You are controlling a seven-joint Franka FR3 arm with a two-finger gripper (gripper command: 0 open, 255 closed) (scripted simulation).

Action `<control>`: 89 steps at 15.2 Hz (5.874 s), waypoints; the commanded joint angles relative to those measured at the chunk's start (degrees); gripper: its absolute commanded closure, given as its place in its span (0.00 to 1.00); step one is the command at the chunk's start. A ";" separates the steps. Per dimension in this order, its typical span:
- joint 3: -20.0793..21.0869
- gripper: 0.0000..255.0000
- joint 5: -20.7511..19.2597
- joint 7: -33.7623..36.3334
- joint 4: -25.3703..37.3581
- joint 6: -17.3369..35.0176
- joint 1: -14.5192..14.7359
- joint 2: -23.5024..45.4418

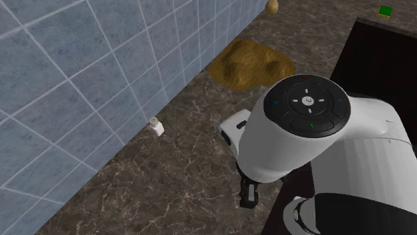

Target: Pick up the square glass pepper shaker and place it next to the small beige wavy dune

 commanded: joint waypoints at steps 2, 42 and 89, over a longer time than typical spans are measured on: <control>-0.65 0.00 -0.36 -0.35 0.27 1.62 -0.29 1.69; -13.63 0.00 11.18 -16.08 48.12 28.10 -9.92 71.70; -14.08 1.00 10.92 -15.70 70.31 6.04 -11.17 71.75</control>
